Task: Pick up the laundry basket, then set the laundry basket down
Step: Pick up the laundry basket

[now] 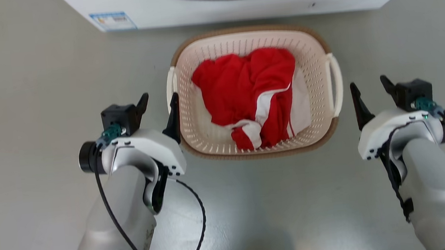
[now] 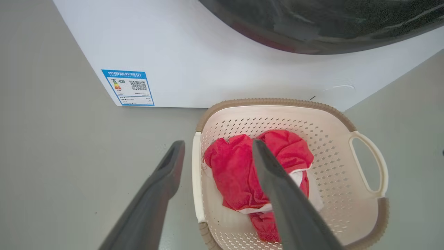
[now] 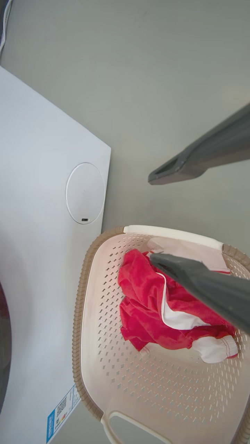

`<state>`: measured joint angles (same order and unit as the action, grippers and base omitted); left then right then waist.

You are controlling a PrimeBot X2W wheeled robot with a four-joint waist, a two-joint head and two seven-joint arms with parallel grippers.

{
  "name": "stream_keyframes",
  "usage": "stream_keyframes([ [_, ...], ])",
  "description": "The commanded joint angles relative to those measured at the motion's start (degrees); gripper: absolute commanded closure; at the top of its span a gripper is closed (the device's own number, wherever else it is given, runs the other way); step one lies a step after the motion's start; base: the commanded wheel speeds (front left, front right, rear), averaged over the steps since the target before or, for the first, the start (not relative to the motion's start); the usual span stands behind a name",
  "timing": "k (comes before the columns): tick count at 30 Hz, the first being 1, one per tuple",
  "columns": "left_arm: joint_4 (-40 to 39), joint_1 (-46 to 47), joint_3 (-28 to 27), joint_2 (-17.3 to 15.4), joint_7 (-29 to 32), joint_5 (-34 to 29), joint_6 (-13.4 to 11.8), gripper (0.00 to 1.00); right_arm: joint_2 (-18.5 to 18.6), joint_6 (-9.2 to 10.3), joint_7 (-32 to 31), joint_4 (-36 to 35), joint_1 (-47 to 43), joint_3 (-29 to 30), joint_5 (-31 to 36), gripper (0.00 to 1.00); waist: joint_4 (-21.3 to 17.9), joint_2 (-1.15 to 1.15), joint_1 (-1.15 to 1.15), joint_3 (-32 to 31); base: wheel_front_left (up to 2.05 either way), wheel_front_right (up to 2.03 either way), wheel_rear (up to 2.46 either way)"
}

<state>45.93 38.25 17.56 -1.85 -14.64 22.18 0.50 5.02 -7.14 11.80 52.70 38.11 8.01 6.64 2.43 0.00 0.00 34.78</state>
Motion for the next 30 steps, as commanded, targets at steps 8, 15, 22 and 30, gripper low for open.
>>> stream_keyframes([
  [8, 1.5, 5.3, -0.1, -1.0, -0.4, 0.3, -0.8, 0.00, -0.2, -0.35, 1.7, 4.5, 6.0, -1.0, 2.6, 0.00, 1.0, 0.00, 0.00, 7.2, 0.00, 0.00, 0.00],
  [15, 2.6, 6.9, 0.7, -1.0, -0.4, -0.1, -1.0, 0.00, -0.1, -0.35, 2.5, 6.8, 8.4, -0.8, 3.7, 0.00, 0.8, 0.00, 0.00, 9.5, 0.00, 0.00, 0.00],
  [22, 2.9, 8.0, 1.4, -1.0, -0.4, -0.4, -1.1, 0.00, -0.5, -0.35, 3.0, 7.7, 10.1, -0.5, 4.3, 0.00, 0.6, 0.00, 0.00, 11.4, 0.00, 0.00, 0.00],
  [30, 4.3, 10.3, 2.0, -1.0, -0.4, -0.6, -1.3, 0.00, -1.2, -0.35, 3.1, 7.9, 12.3, -0.5, 4.9, 0.00, 0.4, 0.00, 0.00, 14.7, 0.00, 0.00, 0.00],
])
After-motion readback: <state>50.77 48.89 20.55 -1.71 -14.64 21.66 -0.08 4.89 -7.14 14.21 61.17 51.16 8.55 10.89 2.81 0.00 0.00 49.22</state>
